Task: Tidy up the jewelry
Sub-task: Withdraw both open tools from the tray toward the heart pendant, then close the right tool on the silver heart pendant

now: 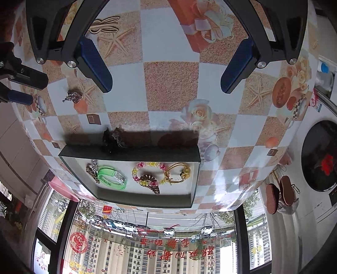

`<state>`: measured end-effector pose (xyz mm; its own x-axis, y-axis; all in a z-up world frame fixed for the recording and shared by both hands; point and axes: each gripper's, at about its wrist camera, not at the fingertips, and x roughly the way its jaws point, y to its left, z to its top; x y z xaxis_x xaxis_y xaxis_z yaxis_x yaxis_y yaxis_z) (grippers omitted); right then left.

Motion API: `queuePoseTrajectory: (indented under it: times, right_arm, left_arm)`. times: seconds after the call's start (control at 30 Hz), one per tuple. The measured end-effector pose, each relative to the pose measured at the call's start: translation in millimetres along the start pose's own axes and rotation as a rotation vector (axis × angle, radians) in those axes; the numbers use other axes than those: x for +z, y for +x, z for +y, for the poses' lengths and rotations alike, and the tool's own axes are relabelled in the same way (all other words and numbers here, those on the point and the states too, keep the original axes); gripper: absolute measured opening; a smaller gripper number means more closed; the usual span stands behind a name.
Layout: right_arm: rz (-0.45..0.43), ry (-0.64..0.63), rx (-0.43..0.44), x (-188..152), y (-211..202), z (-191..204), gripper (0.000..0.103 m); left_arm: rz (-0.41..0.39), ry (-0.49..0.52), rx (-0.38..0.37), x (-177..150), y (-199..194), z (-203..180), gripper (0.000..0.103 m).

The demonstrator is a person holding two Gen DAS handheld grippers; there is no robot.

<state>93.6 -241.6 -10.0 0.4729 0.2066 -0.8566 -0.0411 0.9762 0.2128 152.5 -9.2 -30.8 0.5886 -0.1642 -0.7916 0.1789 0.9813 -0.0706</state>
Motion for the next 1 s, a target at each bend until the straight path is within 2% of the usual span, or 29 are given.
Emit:
queuePoseTrajectory:
  times: [0.27, 0.5, 0.63, 0.97, 1.0]
  right_arm:
    - [0.006, -0.057, -0.014, -2.6, 17.3, 14.9, 0.100]
    - [0.009, -0.081, -0.033, -1.0, 32.7, 16.5, 0.078]
    - [-0.012, -0.124, -0.039, -1.2, 36.6, 21.1, 0.072]
    - [-0.066, -0.198, -0.078, -0.6, 39.8, 30.2, 0.051]
    - [-0.071, -0.205, -0.086, -1.0, 40.0, 30.8, 0.046]
  left_arm:
    - [0.030, -0.038, -0.028, 9.3, 16.1, -0.2, 0.103]
    - [0.043, -0.052, -0.077, 29.2, 34.4, -12.3, 0.103]
    - [0.051, -0.059, -0.082, 39.3, 46.5, -17.8, 0.103]
    - [0.064, -0.091, -0.058, 50.0, 66.2, -25.3, 0.103]
    - [0.064, -0.091, -0.052, 50.7, 67.6, -26.5, 0.103]
